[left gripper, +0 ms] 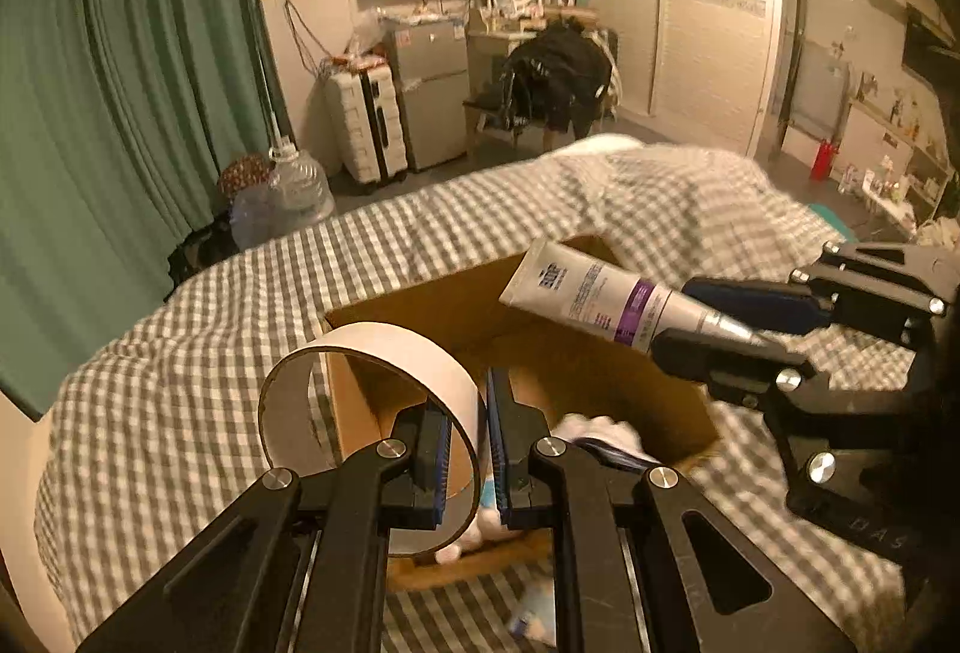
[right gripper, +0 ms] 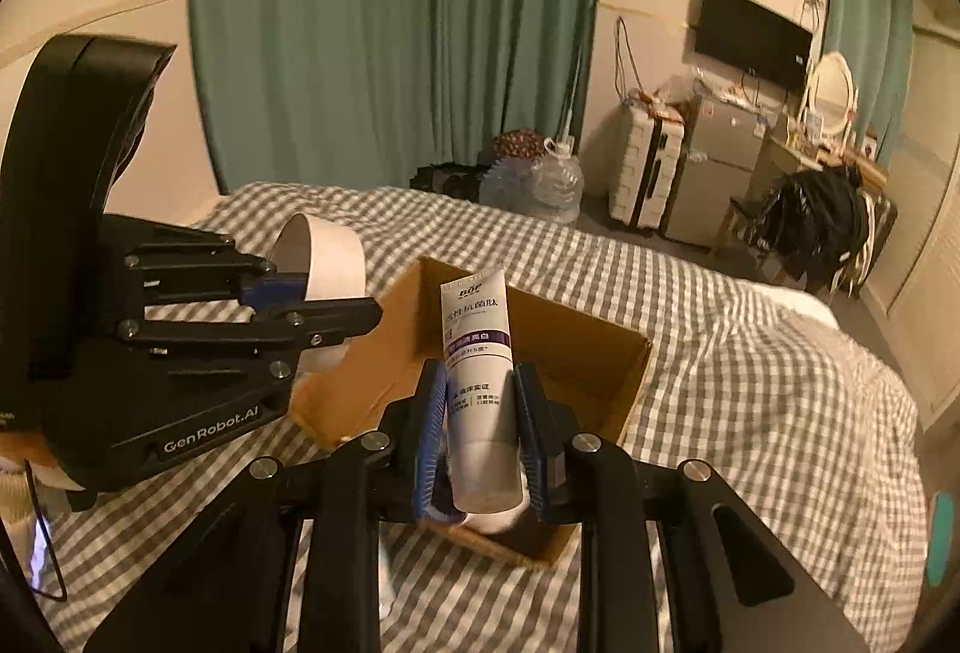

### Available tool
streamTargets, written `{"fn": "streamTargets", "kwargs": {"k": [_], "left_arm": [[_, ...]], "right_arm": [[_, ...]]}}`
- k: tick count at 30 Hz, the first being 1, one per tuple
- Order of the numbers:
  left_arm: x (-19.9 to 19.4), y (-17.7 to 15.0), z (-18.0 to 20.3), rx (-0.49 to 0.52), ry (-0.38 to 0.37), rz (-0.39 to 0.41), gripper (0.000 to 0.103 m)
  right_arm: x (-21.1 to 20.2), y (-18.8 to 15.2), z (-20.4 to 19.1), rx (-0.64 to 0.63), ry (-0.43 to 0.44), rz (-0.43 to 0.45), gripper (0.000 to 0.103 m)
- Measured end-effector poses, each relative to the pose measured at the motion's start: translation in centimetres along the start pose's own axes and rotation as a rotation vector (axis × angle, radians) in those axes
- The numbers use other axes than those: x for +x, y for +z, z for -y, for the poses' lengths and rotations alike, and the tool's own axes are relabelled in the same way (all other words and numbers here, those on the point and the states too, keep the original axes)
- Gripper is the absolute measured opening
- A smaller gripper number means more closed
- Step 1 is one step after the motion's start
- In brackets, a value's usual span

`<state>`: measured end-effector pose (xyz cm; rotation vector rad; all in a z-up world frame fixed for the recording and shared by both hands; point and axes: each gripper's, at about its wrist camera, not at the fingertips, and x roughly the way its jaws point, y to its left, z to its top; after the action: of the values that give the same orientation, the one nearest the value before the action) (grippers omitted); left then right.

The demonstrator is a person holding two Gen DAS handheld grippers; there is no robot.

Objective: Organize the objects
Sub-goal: 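Carry the tape roll and tube into the box and release both, then grasp the black cup with the left tool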

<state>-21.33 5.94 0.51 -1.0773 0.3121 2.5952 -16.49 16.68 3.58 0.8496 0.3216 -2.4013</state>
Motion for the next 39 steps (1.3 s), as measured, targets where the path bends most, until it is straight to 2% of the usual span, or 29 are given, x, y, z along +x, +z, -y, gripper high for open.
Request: {"fn": "streamTargets", "kwargs": {"k": [5,11,14,15,16,17,19,23,25,29,33,39], "left_arm": [[5.3,-0.6,-0.5,-0.007,-0.004,-0.062,0.012],[7.1,-1.2,0.8,0.035,-0.014,-0.073,0.014],[6.7,-1.3,1.4,0.036,-0.031,-0.097,0.026],[6.4,-1.1,1.4,0.04,-0.029,-0.097,0.036],[5.7,-1.1,1.6,0.048,-0.019,-0.093,0.051],[4.9,-1.1,1.8,0.051,-0.011,-0.089,0.058],[3.2,-1.0,2.0,0.052,0.004,-0.071,0.074],[-1.7,-1.0,1.8,0.04,0.027,-0.017,0.083],[-4.1,-1.2,1.7,0.036,0.038,0.014,0.094],[-9.2,-2.1,1.5,0.024,0.058,0.067,0.094],[-13.4,-3.0,1.0,-0.005,0.11,0.104,0.098],[-17.6,-5.5,0.0,-0.071,0.199,0.143,0.102]], "right_arm": [[5.2,-0.7,2.0,0.029,0.003,-0.055,0.023],[8.9,-2.6,3.3,0.064,0.006,-0.107,0.023],[8.7,-3.0,3.5,0.067,-0.002,-0.103,0.025],[8.3,-3.0,3.6,0.068,-0.004,-0.095,0.033],[7.6,-2.9,3.9,0.074,-0.007,-0.08,0.039],[7.0,-2.8,4.1,0.083,-0.011,-0.068,0.048],[5.1,-2.5,4.4,0.104,-0.024,-0.042,0.053],[-0.2,-1.6,4.0,0.107,-0.061,0.012,0.061],[-2.9,-1.2,3.4,0.094,-0.084,0.037,0.063],[-8.3,-0.8,1.3,0.065,-0.112,0.087,0.064],[-12.8,-0.7,-1.1,0.031,-0.131,0.12,0.068],[-16.7,-1.6,-4.4,0.0,-0.127,0.151,0.077]]}}
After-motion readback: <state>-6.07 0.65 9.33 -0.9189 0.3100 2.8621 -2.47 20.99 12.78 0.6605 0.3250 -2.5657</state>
